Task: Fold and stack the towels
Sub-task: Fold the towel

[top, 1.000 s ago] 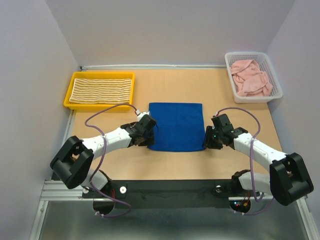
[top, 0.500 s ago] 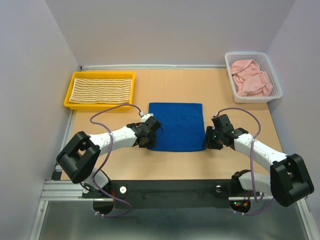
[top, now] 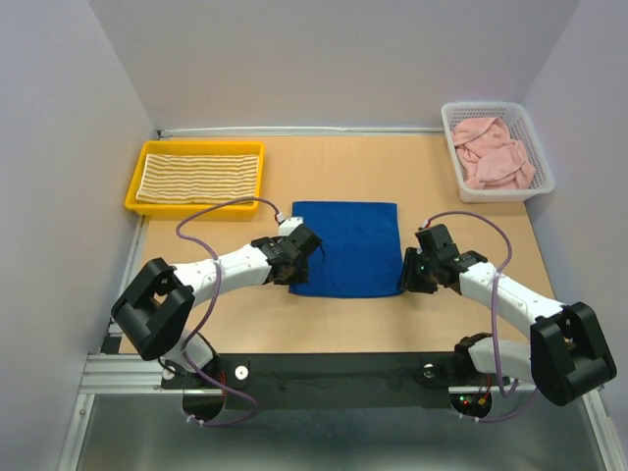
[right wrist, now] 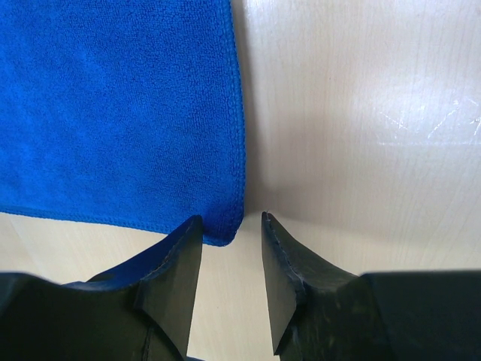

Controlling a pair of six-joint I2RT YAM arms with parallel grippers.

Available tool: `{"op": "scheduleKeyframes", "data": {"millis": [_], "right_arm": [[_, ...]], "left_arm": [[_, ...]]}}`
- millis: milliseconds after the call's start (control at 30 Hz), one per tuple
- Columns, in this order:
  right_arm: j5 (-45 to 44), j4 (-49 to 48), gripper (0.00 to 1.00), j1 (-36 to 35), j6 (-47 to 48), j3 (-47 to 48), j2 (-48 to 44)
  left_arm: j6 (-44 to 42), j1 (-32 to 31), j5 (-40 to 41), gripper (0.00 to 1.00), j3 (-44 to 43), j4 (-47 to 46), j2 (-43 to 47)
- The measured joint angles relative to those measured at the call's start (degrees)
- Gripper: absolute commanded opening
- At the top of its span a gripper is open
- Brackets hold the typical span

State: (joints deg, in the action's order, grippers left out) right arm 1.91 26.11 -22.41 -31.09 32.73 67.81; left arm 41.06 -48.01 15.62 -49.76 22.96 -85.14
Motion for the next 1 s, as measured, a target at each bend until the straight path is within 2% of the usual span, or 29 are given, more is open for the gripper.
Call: {"op": "scheduleKeyframes", "data": {"millis": [167, 300, 600, 1000], "right_arm": [[0.0, 0.0, 0.43, 0.0, 0.0, 0.0, -0.2], [0.0, 0.0, 0.43, 0.0, 0.0, 0.0, -0.3], [0.0, 0.0, 0.42, 0.0, 0.0, 0.0, -0.3], [0.0, 0.0, 0.18, 0.0, 0.0, 0.0, -0.3]], "left_arm": [[0.0, -0.2, -0.2, 0.39, 0.0, 0.0, -1.3], [0.0, -0.5, -0.5, 0.39, 0.0, 0.0, -1.9], [0.0, -0.8, -0.6, 0.27, 0.0, -0.2, -2.9], [0.0, -1.1, -0.5, 0.17, -0.3, 0.2, -2.9]]}}
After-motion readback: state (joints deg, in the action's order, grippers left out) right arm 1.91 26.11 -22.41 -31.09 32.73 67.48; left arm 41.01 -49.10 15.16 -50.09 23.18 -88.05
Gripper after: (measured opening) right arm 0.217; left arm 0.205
